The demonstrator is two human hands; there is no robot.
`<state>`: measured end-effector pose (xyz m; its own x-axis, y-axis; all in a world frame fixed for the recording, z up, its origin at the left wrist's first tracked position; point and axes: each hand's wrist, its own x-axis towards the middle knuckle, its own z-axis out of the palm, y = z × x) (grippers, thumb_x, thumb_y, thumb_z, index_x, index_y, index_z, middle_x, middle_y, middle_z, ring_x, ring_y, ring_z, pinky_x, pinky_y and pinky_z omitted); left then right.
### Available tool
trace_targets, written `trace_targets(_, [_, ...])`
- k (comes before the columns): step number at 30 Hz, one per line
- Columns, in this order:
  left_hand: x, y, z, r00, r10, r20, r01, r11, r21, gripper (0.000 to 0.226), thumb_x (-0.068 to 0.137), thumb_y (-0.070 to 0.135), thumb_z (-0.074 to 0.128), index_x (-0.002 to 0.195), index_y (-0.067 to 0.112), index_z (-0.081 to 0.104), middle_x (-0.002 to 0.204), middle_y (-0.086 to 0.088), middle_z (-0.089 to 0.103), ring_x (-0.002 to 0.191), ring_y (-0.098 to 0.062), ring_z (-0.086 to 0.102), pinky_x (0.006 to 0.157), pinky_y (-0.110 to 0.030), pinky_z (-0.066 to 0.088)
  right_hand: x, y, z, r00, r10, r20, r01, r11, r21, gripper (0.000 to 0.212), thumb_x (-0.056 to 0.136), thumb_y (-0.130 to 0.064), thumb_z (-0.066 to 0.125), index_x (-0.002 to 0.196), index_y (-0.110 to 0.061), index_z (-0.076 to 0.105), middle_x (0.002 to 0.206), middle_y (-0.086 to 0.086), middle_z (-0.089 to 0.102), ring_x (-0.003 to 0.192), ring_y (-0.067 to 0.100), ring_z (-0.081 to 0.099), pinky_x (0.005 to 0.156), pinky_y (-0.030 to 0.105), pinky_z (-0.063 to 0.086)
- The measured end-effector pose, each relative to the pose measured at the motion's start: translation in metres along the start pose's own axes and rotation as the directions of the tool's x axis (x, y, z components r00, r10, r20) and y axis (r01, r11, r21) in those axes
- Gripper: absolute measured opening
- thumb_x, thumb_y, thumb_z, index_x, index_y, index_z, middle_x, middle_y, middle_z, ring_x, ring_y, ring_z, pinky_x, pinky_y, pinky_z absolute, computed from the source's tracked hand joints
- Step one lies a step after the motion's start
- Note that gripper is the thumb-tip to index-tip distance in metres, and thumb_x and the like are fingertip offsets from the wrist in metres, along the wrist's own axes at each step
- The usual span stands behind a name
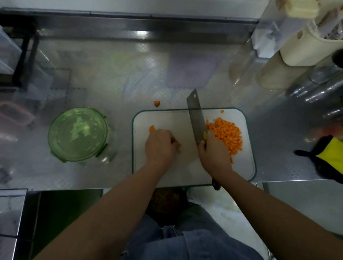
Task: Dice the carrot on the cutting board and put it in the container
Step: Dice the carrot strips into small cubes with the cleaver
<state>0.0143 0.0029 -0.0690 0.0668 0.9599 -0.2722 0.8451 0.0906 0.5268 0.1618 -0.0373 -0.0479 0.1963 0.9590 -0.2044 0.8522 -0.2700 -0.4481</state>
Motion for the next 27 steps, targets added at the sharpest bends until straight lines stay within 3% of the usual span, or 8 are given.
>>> trace_targets(4, [-0.007, -0.003, -0.005, 0.996, 0.081, 0.032, -0.080, 0.996, -0.042, 0.013, 0.088, 0.018, 0.064, 0.093, 0.014, 0.075, 0.095, -0.004, 0.070, 0.086, -0.020, 0.063, 0.079, -0.035, 0.053, -0.008, -0.011, 0.002, 0.999, 0.009, -0.040, -0.005, 0.995, 0.098, 0.012, 0.094, -0.013, 0.045, 0.101, -0.003, 0.047, 0.060, -0.002, 0.039, 0.054, 0.022, 0.043, 0.047, 0.032, 0.026])
trace_targets(7, [-0.015, -0.007, -0.009, 0.997, 0.078, -0.022, -0.079, 0.996, -0.051, 0.010, 0.087, 0.016, 0.063, 0.092, 0.012, 0.071, 0.092, -0.006, 0.070, 0.086, -0.022, 0.063, 0.074, -0.034, 0.051, -0.020, -0.023, 0.009, 0.999, -0.011, -0.030, 0.016, 0.985, 0.172, 0.009, 0.094, -0.013, 0.046, 0.097, -0.005, 0.046, 0.066, 0.006, 0.047, 0.059, 0.028, 0.048, 0.052, 0.038, 0.035])
trace_targets(11, [-0.025, -0.015, -0.015, 0.997, 0.056, -0.049, -0.057, 0.998, -0.030, 0.010, 0.087, 0.020, 0.064, 0.089, 0.012, 0.070, 0.089, -0.007, 0.069, 0.087, -0.023, 0.062, 0.075, -0.038, 0.051, -0.032, -0.035, 0.026, 0.998, -0.026, 0.054, 0.014, 0.980, 0.200, 0.015, 0.095, -0.015, 0.044, 0.105, -0.003, 0.045, 0.068, 0.004, 0.046, 0.057, 0.021, 0.045, 0.052, 0.035, 0.034])
trace_targets(13, [-0.030, -0.020, -0.018, 0.997, 0.056, -0.060, -0.057, 0.998, -0.019, 0.011, 0.087, 0.021, 0.063, 0.089, 0.013, 0.070, 0.088, -0.006, 0.069, 0.087, -0.022, 0.062, 0.075, -0.036, 0.051, -0.036, -0.034, 0.031, 0.997, -0.008, 0.083, -0.008, 0.982, 0.189, 0.018, 0.096, -0.016, 0.043, 0.108, -0.003, 0.046, 0.063, 0.000, 0.041, 0.053, 0.017, 0.041, 0.050, 0.033, 0.031])
trace_targets(16, [-0.035, -0.026, -0.023, 0.997, 0.036, -0.064, -0.034, 0.999, 0.029, 0.013, 0.088, 0.021, 0.060, 0.092, 0.013, 0.069, 0.092, -0.006, 0.068, 0.090, -0.022, 0.061, 0.077, -0.036, 0.050, -0.038, -0.025, 0.029, 0.999, 0.019, 0.042, -0.026, 0.986, 0.167, 0.028, 0.095, -0.014, 0.044, 0.120, -0.002, 0.046, 0.061, -0.004, 0.037, 0.059, 0.023, 0.045, 0.054, 0.033, 0.030])
trace_targets(19, [-0.033, -0.031, -0.026, 0.998, 0.021, -0.067, -0.016, 0.998, 0.062, 0.018, 0.091, 0.021, 0.056, 0.101, 0.011, 0.068, 0.097, -0.007, 0.067, 0.093, -0.022, 0.060, 0.078, -0.034, 0.050, -0.035, -0.010, 0.015, 0.995, 0.094, -0.016, -0.090, 0.981, 0.174, 0.009, 0.095, -0.010, 0.044, 0.100, -0.004, 0.047, 0.060, 0.001, 0.037, 0.062, 0.030, 0.050, 0.054, 0.034, 0.030])
trace_targets(22, [-0.030, -0.029, -0.031, 0.993, 0.021, -0.113, -0.012, 0.997, 0.077, 0.020, 0.093, 0.018, 0.052, 0.105, 0.011, 0.066, 0.100, -0.008, 0.064, 0.096, -0.023, 0.059, 0.074, -0.030, 0.043, -0.026, 0.000, 0.007, 0.988, 0.140, -0.066, -0.131, 0.983, 0.127, 0.022, 0.095, -0.009, 0.044, 0.111, 0.005, 0.046, 0.058, 0.001, 0.036, 0.058, 0.028, 0.045, 0.050, 0.032, 0.027])
trace_targets(27, [-0.018, -0.026, -0.033, 0.991, -0.013, -0.131, 0.017, 0.999, 0.029, 0.029, 0.096, 0.015, 0.046, 0.123, 0.007, 0.053, 0.119, -0.015, 0.052, 0.104, -0.030, 0.053, 0.082, -0.034, 0.041, -0.021, -0.008, 0.004, 0.993, 0.100, -0.058, -0.098, 0.995, 0.025, 0.020, 0.094, -0.011, 0.045, 0.111, 0.002, 0.046, 0.077, 0.017, 0.056, 0.072, 0.036, 0.058, 0.054, 0.032, 0.029])
